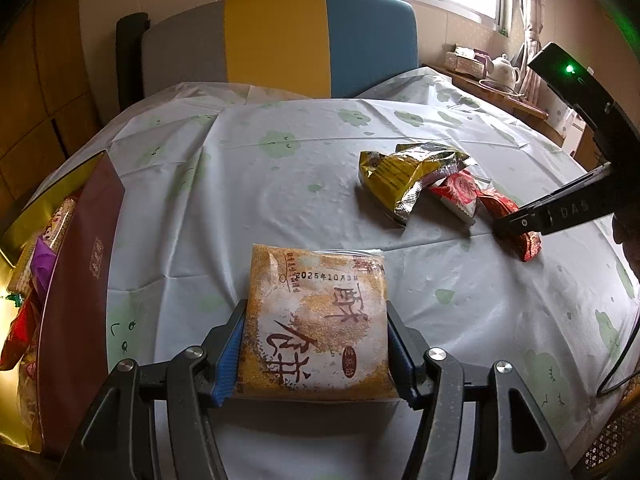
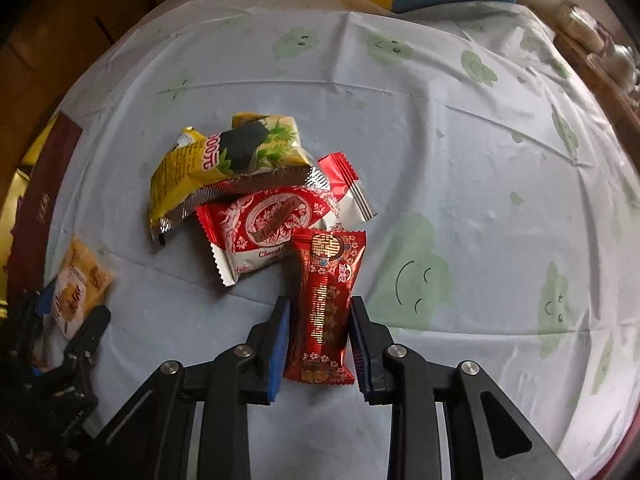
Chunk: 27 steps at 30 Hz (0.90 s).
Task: Organize snacks
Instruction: 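Carry the pastry bag into the gold tin and open the left gripper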
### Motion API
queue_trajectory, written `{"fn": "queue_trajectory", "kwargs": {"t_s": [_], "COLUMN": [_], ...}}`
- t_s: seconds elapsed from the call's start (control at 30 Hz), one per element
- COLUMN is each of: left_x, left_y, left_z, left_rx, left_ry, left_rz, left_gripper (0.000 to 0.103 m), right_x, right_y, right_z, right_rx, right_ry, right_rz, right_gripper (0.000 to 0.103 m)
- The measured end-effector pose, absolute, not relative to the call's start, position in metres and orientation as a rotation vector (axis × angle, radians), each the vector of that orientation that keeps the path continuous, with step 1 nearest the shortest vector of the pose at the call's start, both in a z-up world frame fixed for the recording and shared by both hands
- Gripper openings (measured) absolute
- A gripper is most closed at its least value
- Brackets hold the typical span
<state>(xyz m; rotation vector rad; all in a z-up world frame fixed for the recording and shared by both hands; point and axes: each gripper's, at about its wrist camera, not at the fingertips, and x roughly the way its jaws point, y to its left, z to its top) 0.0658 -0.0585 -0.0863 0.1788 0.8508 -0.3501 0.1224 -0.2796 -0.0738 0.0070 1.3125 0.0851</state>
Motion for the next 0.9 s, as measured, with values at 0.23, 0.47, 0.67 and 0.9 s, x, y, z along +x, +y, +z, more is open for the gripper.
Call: {"fn": "queue_trajectory", "kwargs": {"t_s": [0.23,0.47,0.67,0.9], "left_x": [0.065,0.067,0.072,0.085], "left_y": [-0.062,-0.063,-0.065,-0.059], "left_z": [-0.086,-0.085,-0.084,-0.078], "left_rx": [0.187,0.187,0.192,0.132], "left_ry": [0.849,0.862,0.88,0.944], "left_rz": [-0.342,-0.341,-0.342,-0.362], "left_gripper": [0.063,0.063,0.062,0.062], "right_x": [0.111,0.106,0.107,0.104], "right_y": [-0.251,-0.236,-0.245,-0.226], "right_z": [-0.079,-0.083,-0.079,-0.082], "right_rx": [-0.153,-0.181,-0.21,-0.321], "right_ry": [1.276,1.265,1.26,1.231], "right_rz": [0.089,0.091,0.099,0.11], "right_gripper": [0.028,0.029,0.029,0.024]}}
